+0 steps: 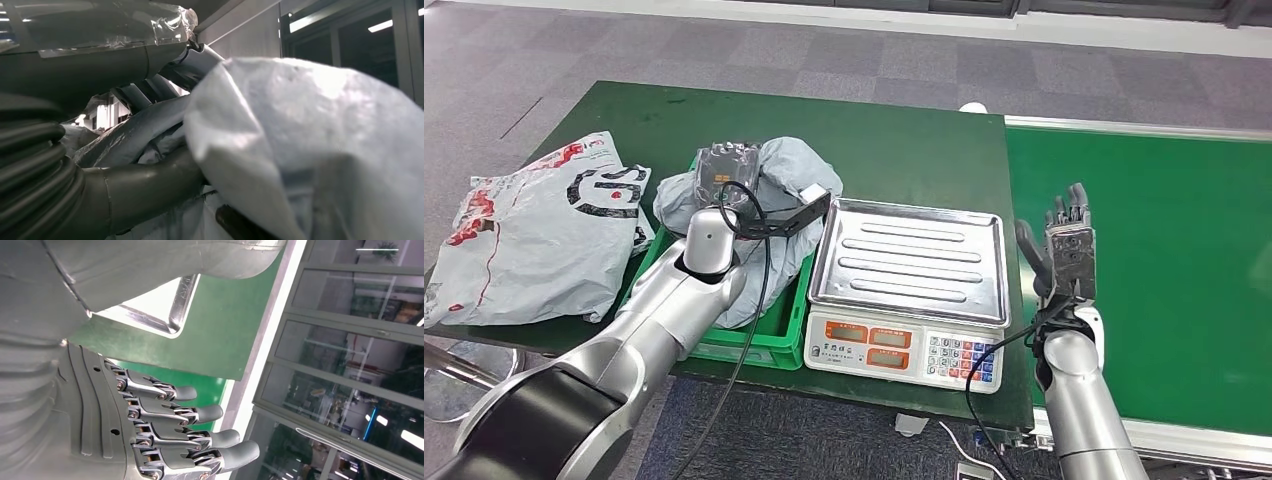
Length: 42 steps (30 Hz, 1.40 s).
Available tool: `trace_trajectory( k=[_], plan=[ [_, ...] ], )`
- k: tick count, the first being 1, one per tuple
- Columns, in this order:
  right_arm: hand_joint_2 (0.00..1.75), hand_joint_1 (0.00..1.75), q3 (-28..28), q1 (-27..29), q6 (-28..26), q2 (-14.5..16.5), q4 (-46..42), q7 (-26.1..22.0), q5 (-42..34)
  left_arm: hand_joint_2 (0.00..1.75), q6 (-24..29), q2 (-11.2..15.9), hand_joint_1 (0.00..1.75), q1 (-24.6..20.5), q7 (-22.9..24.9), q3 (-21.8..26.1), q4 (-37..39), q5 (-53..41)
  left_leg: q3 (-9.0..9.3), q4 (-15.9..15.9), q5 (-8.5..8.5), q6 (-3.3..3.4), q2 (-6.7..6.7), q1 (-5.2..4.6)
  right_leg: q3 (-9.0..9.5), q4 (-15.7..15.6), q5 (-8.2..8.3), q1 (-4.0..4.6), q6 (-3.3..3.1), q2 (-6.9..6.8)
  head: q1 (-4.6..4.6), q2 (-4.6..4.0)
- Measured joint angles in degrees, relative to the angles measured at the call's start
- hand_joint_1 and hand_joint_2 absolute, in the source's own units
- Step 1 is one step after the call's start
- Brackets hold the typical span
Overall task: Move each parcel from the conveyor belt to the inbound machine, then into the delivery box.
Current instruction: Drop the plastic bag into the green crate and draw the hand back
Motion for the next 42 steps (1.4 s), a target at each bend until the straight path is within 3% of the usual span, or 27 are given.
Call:
trace_trajectory(
  k=[5, 8, 9, 10, 12, 13, 14, 21, 27, 33, 38, 42],
  plan=[
    [1.75, 0.00, 0.0, 0.1, 0.2, 0.0, 0.0, 0.0, 0.1, 1.75, -2.9, 0.0, 1.75, 0.0, -1.5, 0.7, 0.8, 1.2, 0.00, 0.0, 0.00, 0.00, 0.00, 0.00, 0.01, 0.0, 0.00, 0.00, 0.00, 0.00, 0.00, 0.00],
    [1.75, 0.00, 0.0, -0.3, 1.3, 0.0, 0.0, 0.2, 0.6, 1.75, -16.3, -0.5, 1.75, 0.1, -6.2, 3.0, 1.6, 4.0, 0.01, 0.0, 0.00, 0.00, 0.00, 0.00, 0.03, 0.0, 0.00, -0.01, 0.00, 0.00, 0.01, 0.00],
    [1.75, 0.00, 0.0, -0.5, 1.7, 0.0, 0.0, 0.2, 0.8, 1.75, -21.7, -0.7, 1.43, 0.4, -7.7, 3.6, 1.9, 4.3, 0.02, 0.0, 0.00, 0.00, 0.00, 0.00, 0.04, 0.0, 0.00, -0.01, 0.00, 0.00, 0.01, 0.00],
    [1.75, 0.00, 0.0, -0.8, 2.0, 0.0, 0.1, 0.1, 1.0, 1.75, -26.2, -0.9, 0.99, 0.7, -8.8, 4.1, 2.3, 4.5, 0.02, 0.0, 0.00, 0.00, 0.00, 0.00, 0.04, 0.0, 0.00, -0.01, 0.00, 0.00, 0.01, 0.00],
    [1.75, 0.00, 0.0, -1.2, 2.3, 0.0, 0.2, -0.3, 1.2, 0.87, -32.5, -1.2, 0.12, 1.5, -11.0, 5.1, 3.0, 5.2, 0.02, 0.0, 0.00, 0.00, 0.00, 0.00, 0.05, 0.0, 0.00, -0.01, 0.00, -0.02, 0.01, 0.00],
    [1.75, 0.00, -0.1, -1.5, 2.3, 0.0, 0.4, -0.5, 1.4, 0.44, -34.2, -1.3, 0.00, 1.8, -11.6, 5.7, 3.3, 5.5, 0.03, 0.0, 0.01, 0.00, -0.02, 0.00, 0.06, 0.0, 0.00, 0.00, 0.00, -0.04, 0.01, 0.00],
    [1.75, 0.00, -0.1, -1.6, 2.3, 0.0, 0.5, -0.6, 1.5, 0.00, -35.0, -1.4, 0.00, 1.9, -11.9, 6.3, 3.6, 5.7, 0.04, 0.0, 0.01, 0.01, -0.04, 0.00, 0.08, 0.0, 0.00, 0.00, 0.00, -0.07, 0.01, 0.00],
    [1.75, 0.00, -0.4, -1.2, 3.4, 0.1, -0.9, 1.5, 2.7, 0.00, -26.9, -1.7, 0.00, 1.6, -11.2, 10.1, 3.7, 8.5, 0.05, 0.0, 0.02, 0.01, -0.10, 0.00, 0.10, 0.0, 0.00, -0.01, 0.00, -0.14, 0.01, 0.00],
    [1.75, 0.00, -0.5, -1.5, 5.8, 0.1, -1.2, 3.6, 4.5, 0.00, -28.8, -1.4, 0.00, 0.5, -9.2, 11.3, 3.5, 8.1, 0.04, 0.0, 0.02, 0.01, -0.09, 0.00, 0.11, 0.0, 0.00, 0.00, 0.00, -0.13, 0.00, 0.01],
    [1.75, 0.00, -0.5, -1.4, 6.4, 0.1, -1.5, 5.4, 5.7, 0.00, -24.1, -0.9, 0.00, 0.5, -9.8, 13.3, 3.5, 10.0, 0.03, 0.0, 0.03, 0.01, -0.09, 0.01, 0.09, 0.0, 0.00, 0.01, 0.00, -0.13, 0.01, 0.00],
    [1.75, 0.00, -0.4, -0.8, 7.2, 0.1, -2.7, 7.1, 7.0, 0.00, -10.3, -0.8, 0.00, 0.5, -18.0, 17.9, 0.8, 19.2, 0.02, 0.0, 0.02, 0.00, -0.09, 0.00, 0.08, 0.0, 0.00, 0.00, 0.00, -0.12, 0.00, 0.01],
    [1.75, 0.00, 0.0, 0.0, 8.5, 0.1, -3.4, 7.2, 6.4, 0.00, -8.0, -1.0, 0.00, 0.9, -26.4, 22.8, -3.4, 31.1, 0.03, 0.0, 0.02, 0.00, -0.08, 0.00, 0.07, 0.0, -0.01, 0.01, 0.00, -0.08, 0.00, 0.00]
  ],
)
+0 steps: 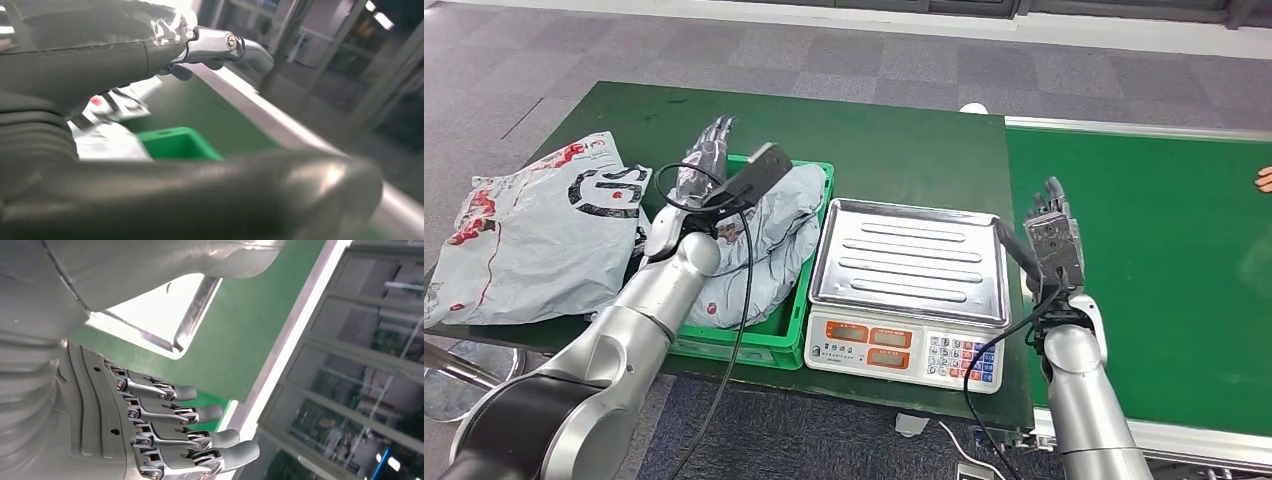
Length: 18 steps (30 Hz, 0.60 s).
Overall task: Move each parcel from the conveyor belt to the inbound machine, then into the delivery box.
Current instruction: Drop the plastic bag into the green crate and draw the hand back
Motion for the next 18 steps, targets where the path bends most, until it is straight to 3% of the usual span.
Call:
trace_trajectory(
  k=[6, 11, 15, 18],
  plan=[
    [1.75, 0.00, 0.4, 0.9, -0.2, 0.2, -0.2, -1.7, -1.9, 0.00, -0.9, -0.8, 0.00, 2.0, -8.8, 5.2, -5.6, 18.3, 0.00, 0.0, 0.00, 0.00, 0.01, 0.00, 0.00, 0.0, 0.00, 0.00, 0.00, 0.00, 0.00, 0.00],
    [1.75, 0.00, 0.4, 0.9, -0.2, 0.4, -0.2, -2.6, -3.6, 0.00, -3.3, -1.7, 0.00, 2.5, -11.0, 7.1, -6.8, 26.9, -0.01, 0.0, 0.00, 0.00, 0.00, -0.01, 0.00, 0.0, 0.00, -0.01, 0.00, -0.01, -0.01, 0.00],
    [1.75, 0.00, 0.4, 0.9, 0.5, 0.4, 0.0, -2.9, -5.8, 1.75, -6.9, -2.4, 0.00, 2.6, -11.7, 8.5, -7.1, 33.2, -0.01, 0.0, 0.00, 0.00, 0.00, -0.01, 0.00, 0.0, 0.00, -0.01, 0.00, -0.01, -0.01, 0.00],
    [1.75, 0.00, 0.7, 0.7, 1.4, 0.5, 0.5, -3.9, -8.6, 1.75, -14.2, -3.2, 0.00, 3.0, -11.6, 9.0, -7.0, 39.8, -0.01, 0.0, 0.00, 0.00, -0.01, 0.00, 0.00, 0.0, 0.00, 0.00, 0.00, -0.03, -0.01, 0.00]
  ],
)
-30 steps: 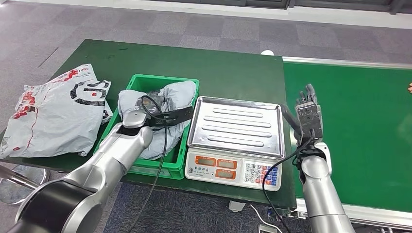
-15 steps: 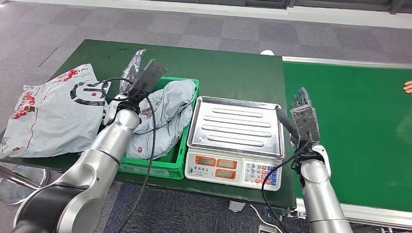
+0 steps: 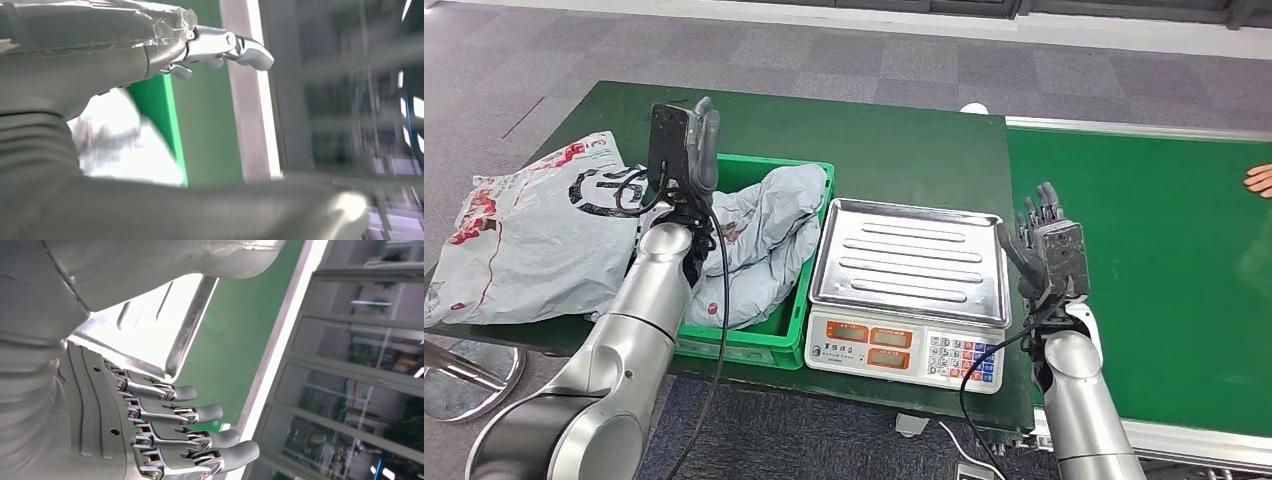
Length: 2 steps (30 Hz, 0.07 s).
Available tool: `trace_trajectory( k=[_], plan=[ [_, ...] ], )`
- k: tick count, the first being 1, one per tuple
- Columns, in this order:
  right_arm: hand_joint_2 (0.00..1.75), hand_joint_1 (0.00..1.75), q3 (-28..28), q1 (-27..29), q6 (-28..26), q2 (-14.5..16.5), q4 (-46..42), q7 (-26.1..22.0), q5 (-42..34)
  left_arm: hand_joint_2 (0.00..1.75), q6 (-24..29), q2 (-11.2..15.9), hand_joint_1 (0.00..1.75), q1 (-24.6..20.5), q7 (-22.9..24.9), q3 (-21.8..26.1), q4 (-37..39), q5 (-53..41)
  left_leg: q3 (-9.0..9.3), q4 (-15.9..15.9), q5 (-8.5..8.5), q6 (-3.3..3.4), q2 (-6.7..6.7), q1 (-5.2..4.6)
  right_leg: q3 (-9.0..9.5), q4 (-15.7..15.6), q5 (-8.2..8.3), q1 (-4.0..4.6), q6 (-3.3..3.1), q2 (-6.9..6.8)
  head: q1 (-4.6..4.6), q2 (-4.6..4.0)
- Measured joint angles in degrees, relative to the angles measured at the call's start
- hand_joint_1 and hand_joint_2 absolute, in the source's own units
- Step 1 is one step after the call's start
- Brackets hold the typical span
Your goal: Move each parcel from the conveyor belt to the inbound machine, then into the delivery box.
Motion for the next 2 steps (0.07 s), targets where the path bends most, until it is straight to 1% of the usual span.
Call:
trace_trajectory(
  k=[1, 2],
  plan=[
    [1.75, 0.00, 0.4, -0.2, 0.0, 0.0, 0.4, -0.4, -0.6, 1.75, -2.3, -0.4, 0.00, 0.3, 0.0, -0.1, 0.0, 1.5, 0.00, 0.0, 0.00, 0.00, 0.00, 0.00, 0.00, 0.0, 0.00, 0.00, 0.00, 0.00, 0.00, 0.00],
    [1.75, 0.00, 0.6, -0.3, 0.0, 0.1, 0.6, -0.7, -0.9, 1.75, -3.4, -0.6, 0.00, 0.5, 0.0, -0.1, 0.1, 2.2, 0.00, 0.0, 0.00, 0.00, 0.00, 0.00, 0.00, 0.0, 0.00, 0.00, 0.00, 0.00, 0.00, 0.00]
  ],
)
